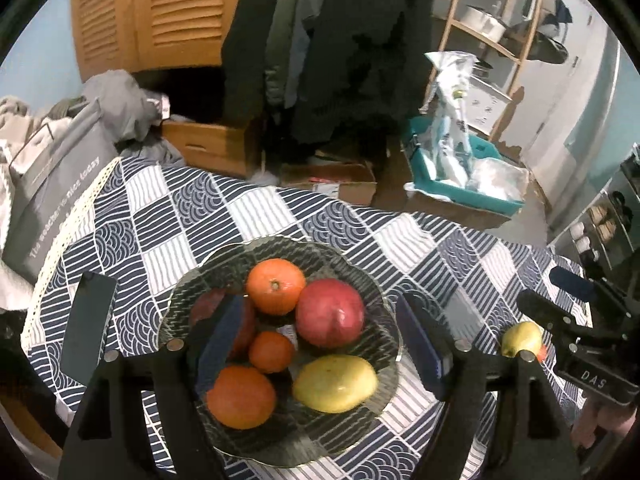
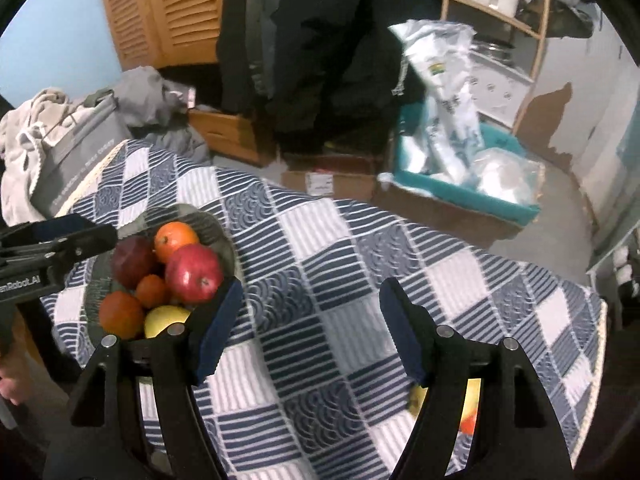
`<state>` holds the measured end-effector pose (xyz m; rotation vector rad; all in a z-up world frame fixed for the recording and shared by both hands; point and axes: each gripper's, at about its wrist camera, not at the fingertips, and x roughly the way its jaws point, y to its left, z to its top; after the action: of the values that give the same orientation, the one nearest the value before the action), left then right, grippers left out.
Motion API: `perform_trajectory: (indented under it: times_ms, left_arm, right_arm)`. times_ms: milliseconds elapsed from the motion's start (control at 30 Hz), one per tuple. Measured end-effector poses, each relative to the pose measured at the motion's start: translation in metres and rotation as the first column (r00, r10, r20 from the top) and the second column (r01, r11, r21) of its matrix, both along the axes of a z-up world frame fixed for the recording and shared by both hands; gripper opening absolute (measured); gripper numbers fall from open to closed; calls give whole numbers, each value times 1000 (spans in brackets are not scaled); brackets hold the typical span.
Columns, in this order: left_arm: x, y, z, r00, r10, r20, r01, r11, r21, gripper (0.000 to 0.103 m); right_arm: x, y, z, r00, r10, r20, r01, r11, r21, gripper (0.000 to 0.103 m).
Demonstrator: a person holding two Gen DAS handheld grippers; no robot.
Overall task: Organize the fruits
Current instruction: 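Move both grippers away from the bowl toward the pomelo and small orange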
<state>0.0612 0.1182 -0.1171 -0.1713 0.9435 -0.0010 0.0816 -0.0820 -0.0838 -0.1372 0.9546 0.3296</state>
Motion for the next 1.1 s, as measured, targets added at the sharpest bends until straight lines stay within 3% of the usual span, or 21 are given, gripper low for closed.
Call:
perform_trajectory:
  times_ms: [567,1100]
  left_arm:
    - [-12,-65,27,990,-130,52,126,989,76,80]
    - [-11,-130,24,969,-245,30,239,963,121,82]
  right_arm:
    - [-28,-73,27,992,-119,47,119,993,-12,73]
    - [-46,-143,15,978,-209,21,210,977,-24,73]
